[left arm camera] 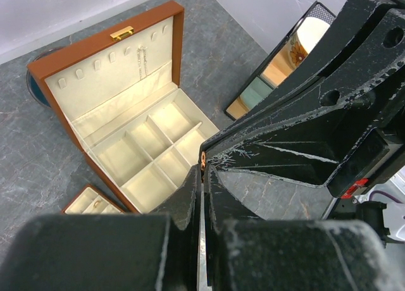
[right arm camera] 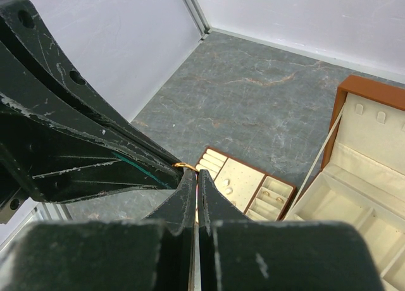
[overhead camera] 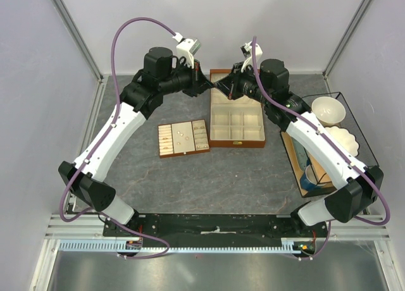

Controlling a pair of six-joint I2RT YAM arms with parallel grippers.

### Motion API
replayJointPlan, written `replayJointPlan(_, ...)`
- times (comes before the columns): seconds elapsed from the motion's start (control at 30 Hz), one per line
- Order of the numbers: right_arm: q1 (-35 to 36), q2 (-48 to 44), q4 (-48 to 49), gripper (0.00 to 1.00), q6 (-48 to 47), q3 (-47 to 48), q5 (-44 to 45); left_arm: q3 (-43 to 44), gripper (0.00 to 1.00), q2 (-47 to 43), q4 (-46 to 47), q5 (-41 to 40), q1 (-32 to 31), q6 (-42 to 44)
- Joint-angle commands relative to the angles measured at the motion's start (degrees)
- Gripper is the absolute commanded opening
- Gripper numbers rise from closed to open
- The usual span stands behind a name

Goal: Organize the mixed jewelry
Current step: Adjust the jewelry.

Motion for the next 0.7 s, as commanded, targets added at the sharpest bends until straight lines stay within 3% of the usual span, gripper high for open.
replayJointPlan(0.0, 0.24, -1.92, 3.52, 0.01, 1.44, -0.46, -1.77, 2.26, 0.02, 0.51, 2.19, -1.68, -0.31, 1.99)
replayJointPlan(0.13, 0.15, -2.18, 3.69, 0.02, 1.53, -0.9, -1.94, 2.43, 0.01, 0.24, 2.36, -2.38, -0.31, 2.16)
replayJointPlan(0.2, 0.15, -2.36, 3.69, 0.1, 1.62, -1.07, -2.21, 2.52, 0.02, 0.33, 2.36, -2.64, -0.31, 2.34)
replayJointPlan(0.23, 0.15, -2.36, 3.69, 0.18, 1.62, -1.25, -2.47, 2.7, 0.02, 0.42, 2.36, -3.17, -0.31, 2.6)
replayJointPlan(0.27, 0.15, -2.53, 3.78, 0.32, 1.53, -1.34, -3.17, 2.61, 0.02, 0.5, 2.28, -3.43, -0.31, 2.86)
replayJointPlan(0.33, 0.06, -2.8, 3.87, 0.4, 1.27, -1.43, -3.79, 2.61, 0.02, 0.5, 2.19, -4.4, -0.31, 3.3)
replayJointPlan(0.37, 0.06, -3.06, 3.7, 0.51, 1.01, -1.43, -4.4, 2.61, 0.02, 0.59, 2.1, -4.75, -0.31, 3.91)
replayJointPlan(0.5, -0.38, -3.85, 3.26, 0.61, -0.05, -1.34, -4.93, 2.87, 0.02, 0.94, 1.4, -5.81, -0.22, 5.15)
replayJointPlan(0.67, -0.9, -5.43, 2.02, 0.66, -1.89, -1.25, -6.16, 3.4, 0.02, 0.95, -1.41, -9.15, 1.0, 9.1)
